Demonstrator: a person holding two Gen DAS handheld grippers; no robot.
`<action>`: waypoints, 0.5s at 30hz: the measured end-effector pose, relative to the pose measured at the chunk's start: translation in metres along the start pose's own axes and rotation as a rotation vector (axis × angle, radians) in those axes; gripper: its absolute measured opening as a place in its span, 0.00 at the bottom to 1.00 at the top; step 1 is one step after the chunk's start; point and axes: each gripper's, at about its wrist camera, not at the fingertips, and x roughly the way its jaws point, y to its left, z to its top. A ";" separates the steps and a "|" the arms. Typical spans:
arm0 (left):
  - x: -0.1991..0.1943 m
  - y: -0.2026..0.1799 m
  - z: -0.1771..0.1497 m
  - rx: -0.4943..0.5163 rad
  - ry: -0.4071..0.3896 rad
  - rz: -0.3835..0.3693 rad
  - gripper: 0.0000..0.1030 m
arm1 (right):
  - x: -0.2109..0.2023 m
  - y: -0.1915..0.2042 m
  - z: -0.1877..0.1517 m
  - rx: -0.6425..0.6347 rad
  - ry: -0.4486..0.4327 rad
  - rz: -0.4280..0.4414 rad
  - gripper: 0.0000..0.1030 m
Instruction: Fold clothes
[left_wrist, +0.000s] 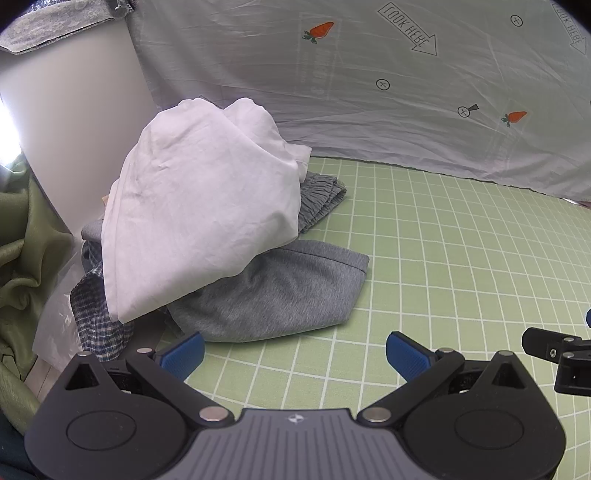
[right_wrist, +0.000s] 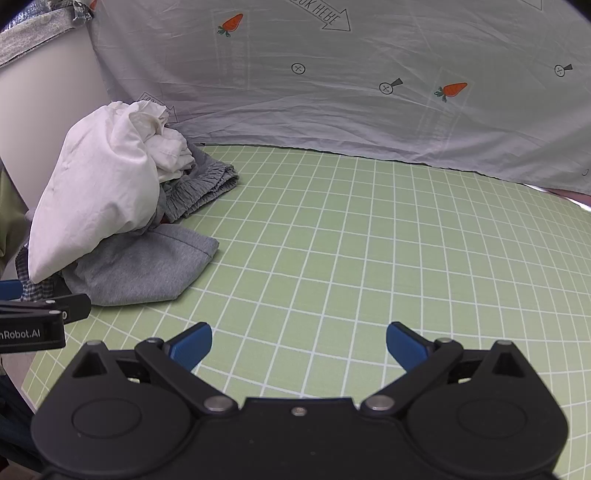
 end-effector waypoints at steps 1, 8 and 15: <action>0.000 0.000 0.000 0.000 0.000 0.000 1.00 | 0.000 0.000 0.000 0.001 0.001 0.000 0.99; 0.000 -0.001 0.000 0.002 0.000 0.001 1.00 | 0.000 0.001 -0.001 0.004 0.001 0.000 0.99; 0.000 -0.001 0.000 0.001 0.002 0.003 1.00 | 0.000 0.001 -0.001 0.005 0.003 -0.002 0.99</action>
